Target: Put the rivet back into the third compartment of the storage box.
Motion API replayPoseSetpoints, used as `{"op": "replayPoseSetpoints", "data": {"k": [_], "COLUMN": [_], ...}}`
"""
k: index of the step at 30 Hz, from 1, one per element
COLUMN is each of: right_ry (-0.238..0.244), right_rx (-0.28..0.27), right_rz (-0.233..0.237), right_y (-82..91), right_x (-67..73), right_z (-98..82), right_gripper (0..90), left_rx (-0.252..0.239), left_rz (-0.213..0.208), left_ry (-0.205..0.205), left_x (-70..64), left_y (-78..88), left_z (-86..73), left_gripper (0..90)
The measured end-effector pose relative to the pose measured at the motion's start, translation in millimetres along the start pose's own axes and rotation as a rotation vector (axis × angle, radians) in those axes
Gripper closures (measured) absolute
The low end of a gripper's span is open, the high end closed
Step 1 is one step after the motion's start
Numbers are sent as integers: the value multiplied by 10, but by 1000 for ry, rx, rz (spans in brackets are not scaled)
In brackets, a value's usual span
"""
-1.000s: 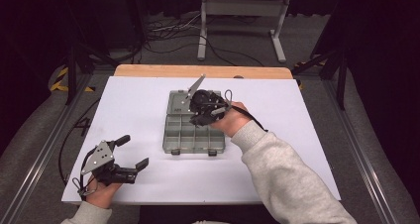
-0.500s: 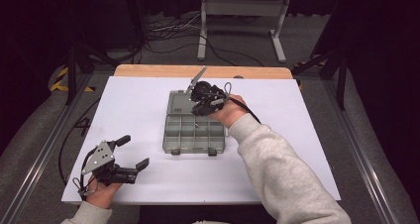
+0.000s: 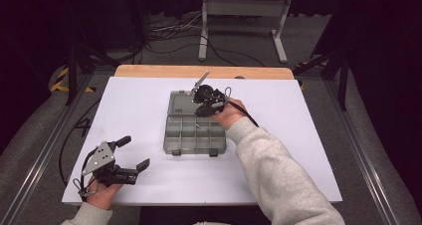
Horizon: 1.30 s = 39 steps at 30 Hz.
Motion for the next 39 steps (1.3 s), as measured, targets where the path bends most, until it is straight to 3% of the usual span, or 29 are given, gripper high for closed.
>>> {"op": "replayPoseSetpoints", "data": {"k": [13, 36, 39], "right_ry": [-35, -52, -50], "right_rx": [23, 70, 69], "right_rz": [11, 29, 23], "right_y": [-197, -425, -425], "right_x": [-56, -78, -75], "right_z": [-140, -243, -247], "right_gripper": [826, 824, 771], "left_rx": [2, -1, 1], "left_rz": [0, -1, -3], "left_ry": [-2, 2, 1], "left_x": [0, 2, 2], "left_y": [0, 3, 4], "left_z": [1, 4, 5], "left_gripper": [7, 7, 7]}}
Point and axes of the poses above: each handheld gripper's, and its own axes: y roughly backward along the jaws, z roughly out of its top, x roughly to its left, the point moved 2 cm from there along -y, roughly forward along the jaws
